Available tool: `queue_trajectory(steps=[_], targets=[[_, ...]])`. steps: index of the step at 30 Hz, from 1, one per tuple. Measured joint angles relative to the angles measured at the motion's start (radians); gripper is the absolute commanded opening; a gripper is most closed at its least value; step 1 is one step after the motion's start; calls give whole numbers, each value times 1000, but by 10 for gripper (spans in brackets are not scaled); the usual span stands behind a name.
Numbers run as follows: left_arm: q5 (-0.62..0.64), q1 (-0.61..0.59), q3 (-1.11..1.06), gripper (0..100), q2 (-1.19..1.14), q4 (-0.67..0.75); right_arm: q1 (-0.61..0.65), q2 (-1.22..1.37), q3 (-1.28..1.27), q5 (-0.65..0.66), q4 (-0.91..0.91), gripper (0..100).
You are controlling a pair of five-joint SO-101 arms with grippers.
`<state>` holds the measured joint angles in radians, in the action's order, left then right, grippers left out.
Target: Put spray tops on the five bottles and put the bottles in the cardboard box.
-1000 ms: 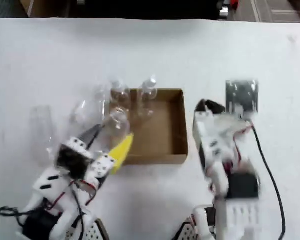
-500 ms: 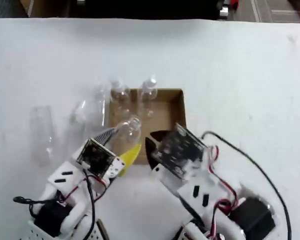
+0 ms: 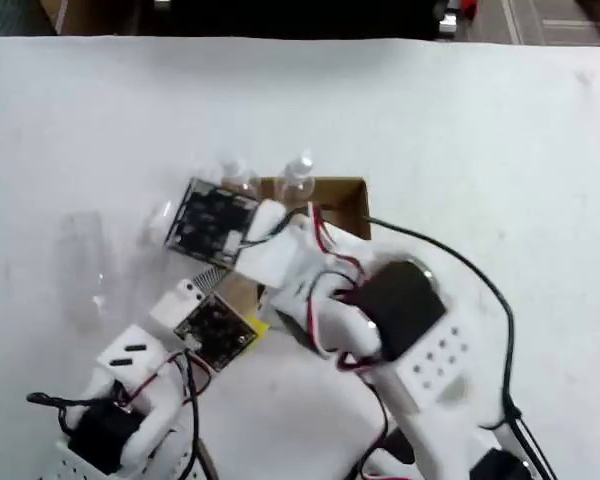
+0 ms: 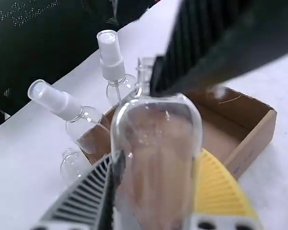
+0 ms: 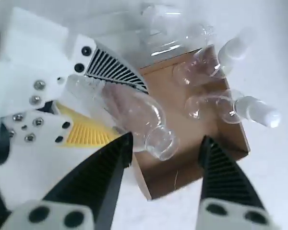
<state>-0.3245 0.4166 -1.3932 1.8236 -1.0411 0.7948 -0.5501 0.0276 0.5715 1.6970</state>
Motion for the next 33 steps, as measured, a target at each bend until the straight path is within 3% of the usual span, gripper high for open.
queue_trajectory(steps=[9,18,24,33], targets=[[0,0,0,94,0,0,-6,2,-81,104,2,198],[0,0,0,94,0,0,-3,2,-81,339,2,192],[0,6,0,94,0,-2,-9,2,-81,358,2,59],[-6,8,-2,94,0,-5,-12,2,-78,361,2,22]])
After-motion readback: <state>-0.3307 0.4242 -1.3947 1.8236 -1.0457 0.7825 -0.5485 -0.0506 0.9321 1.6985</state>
